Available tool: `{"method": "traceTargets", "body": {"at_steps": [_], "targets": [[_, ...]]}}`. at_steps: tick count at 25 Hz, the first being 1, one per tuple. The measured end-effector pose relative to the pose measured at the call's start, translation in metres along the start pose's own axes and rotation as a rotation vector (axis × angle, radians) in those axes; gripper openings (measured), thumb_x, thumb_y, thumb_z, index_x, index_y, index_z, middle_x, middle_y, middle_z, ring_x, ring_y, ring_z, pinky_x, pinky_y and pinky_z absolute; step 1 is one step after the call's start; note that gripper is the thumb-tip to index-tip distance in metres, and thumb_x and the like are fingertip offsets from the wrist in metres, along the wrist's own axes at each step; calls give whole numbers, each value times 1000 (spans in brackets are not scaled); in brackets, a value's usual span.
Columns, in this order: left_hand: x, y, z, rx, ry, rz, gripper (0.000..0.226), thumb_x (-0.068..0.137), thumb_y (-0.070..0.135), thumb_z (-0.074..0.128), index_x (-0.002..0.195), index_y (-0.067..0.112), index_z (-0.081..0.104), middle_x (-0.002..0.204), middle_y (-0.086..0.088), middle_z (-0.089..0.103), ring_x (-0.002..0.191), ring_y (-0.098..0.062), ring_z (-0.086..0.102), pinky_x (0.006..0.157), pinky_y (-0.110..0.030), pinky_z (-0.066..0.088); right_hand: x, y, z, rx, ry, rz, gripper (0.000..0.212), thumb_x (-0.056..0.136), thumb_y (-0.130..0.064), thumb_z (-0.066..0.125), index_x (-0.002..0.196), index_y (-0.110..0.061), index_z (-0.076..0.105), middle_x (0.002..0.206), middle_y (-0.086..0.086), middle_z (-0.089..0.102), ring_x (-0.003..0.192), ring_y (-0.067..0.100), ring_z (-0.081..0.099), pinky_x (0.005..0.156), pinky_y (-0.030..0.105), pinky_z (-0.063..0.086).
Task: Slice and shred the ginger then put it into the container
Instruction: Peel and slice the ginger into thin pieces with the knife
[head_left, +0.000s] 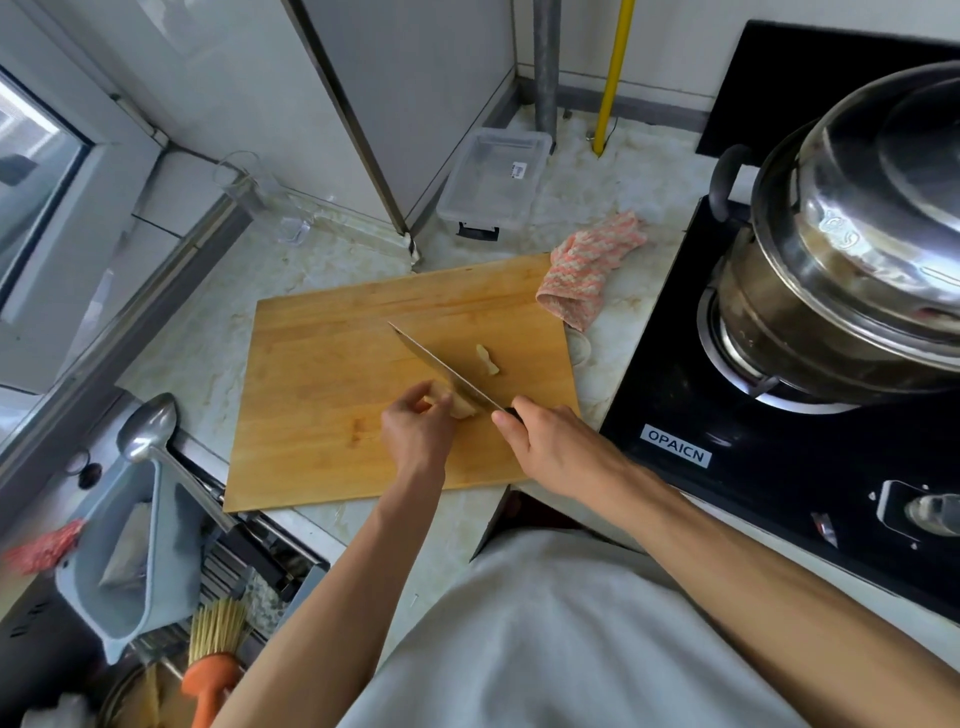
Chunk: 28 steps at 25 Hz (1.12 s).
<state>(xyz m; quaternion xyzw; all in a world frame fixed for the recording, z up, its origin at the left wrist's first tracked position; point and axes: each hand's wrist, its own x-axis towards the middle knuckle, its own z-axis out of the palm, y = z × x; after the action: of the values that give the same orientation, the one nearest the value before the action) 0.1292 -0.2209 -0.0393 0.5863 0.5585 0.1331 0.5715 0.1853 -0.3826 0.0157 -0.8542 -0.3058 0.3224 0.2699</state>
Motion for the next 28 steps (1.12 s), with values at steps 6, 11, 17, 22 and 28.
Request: {"method": "traceTargets", "body": {"at_steps": [6,11,17,22,28], "targets": [[-2,5,-6,95,-65,78,21,84,18,72,90,38,69,93,6,68,91,-25,70,86,-48,58,9,0,-11,79,62,-21,42,105,-51,31,73,-24,35,67,3,52,67,26,48,59,44,41],[-11,21,-23,281,-105,207,38,94,30,66,131,23,62,117,2,62,105,-20,63,94,-42,54,-3,9,-25,-47,127,-68,43,101,-58,38,85,-20,48,62,0,52,65,28,56,52,38,39],[-19,52,-47,336,84,724,24,89,4,58,106,16,71,106,2,63,96,-12,58,80,-11,42,-6,21,-32,-403,147,-135,52,98,-62,46,128,-23,59,103,7,72,93,32,69,73,40,53],[-13,63,-27,854,-483,988,38,79,-13,50,94,10,77,102,-7,69,93,-24,65,79,-28,49,-10,21,-26,-470,156,-261,63,96,-62,50,146,-24,50,126,2,68,107,32,67,81,38,52],[-6,95,-4,901,-424,848,62,80,-10,41,135,12,60,140,-7,58,121,-25,58,95,-18,45,-13,29,-24,-308,228,-139,48,94,-62,53,124,-27,64,101,6,73,92,31,69,73,40,54]]}}
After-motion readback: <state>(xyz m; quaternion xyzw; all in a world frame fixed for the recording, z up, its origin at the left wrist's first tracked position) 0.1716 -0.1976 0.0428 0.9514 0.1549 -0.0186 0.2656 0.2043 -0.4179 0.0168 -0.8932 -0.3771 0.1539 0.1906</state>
